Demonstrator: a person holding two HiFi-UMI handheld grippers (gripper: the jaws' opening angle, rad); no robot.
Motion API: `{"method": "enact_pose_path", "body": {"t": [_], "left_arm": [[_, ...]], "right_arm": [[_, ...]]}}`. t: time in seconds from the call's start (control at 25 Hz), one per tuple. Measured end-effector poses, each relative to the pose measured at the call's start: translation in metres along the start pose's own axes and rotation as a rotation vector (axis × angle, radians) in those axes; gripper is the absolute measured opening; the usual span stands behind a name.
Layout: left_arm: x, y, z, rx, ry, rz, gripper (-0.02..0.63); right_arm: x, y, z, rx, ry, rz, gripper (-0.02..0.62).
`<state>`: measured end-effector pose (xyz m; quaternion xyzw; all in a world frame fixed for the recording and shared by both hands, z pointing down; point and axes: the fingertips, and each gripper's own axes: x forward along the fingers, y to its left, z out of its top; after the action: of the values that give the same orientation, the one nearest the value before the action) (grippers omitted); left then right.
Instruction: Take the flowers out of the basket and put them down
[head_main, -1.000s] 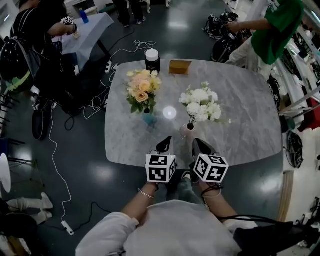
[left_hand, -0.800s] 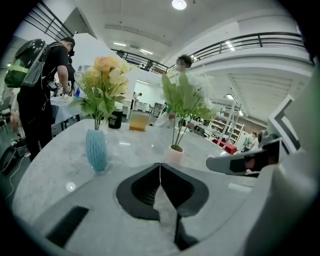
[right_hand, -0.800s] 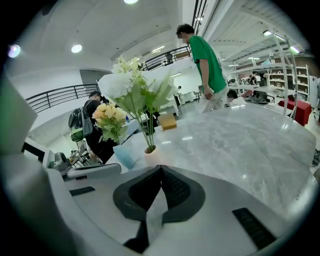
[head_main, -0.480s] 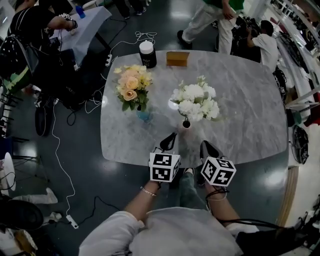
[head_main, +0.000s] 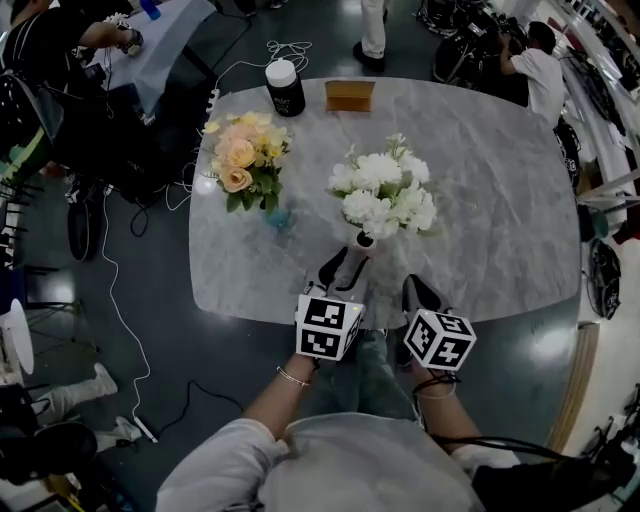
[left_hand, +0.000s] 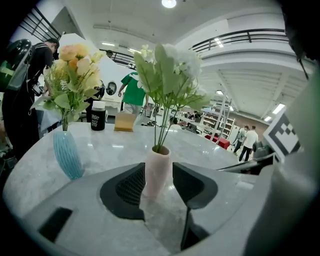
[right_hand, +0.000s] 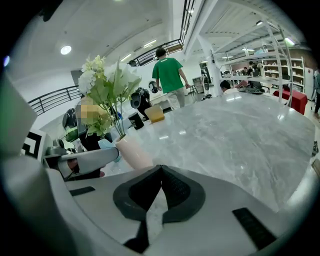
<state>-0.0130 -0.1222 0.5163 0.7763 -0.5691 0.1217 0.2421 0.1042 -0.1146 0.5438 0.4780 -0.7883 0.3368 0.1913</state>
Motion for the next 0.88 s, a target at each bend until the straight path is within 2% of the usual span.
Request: {"method": "enact_pose_path", "body": {"t": [0.4,0.6,0.88], "left_arm": [[0.021,0.003,0.005,0.032,-0.036,-0.014,0.283],[0.032,0.002,0.007,0.083,-0.032,-0.027,0.290],[0.035,0.001,0.003,0.084,-0.017,-0.025,0.284]], "right_arm": [[0.005,-0.015,-0.002,-0.001,0.016,-0.003,0.007],[0.008,-0.019,-0.003,-0.006,0.022,-0.003,0.007],[0.007,-0.023,-0.002,-0.007,0.025,-0.008,0.007]]}}
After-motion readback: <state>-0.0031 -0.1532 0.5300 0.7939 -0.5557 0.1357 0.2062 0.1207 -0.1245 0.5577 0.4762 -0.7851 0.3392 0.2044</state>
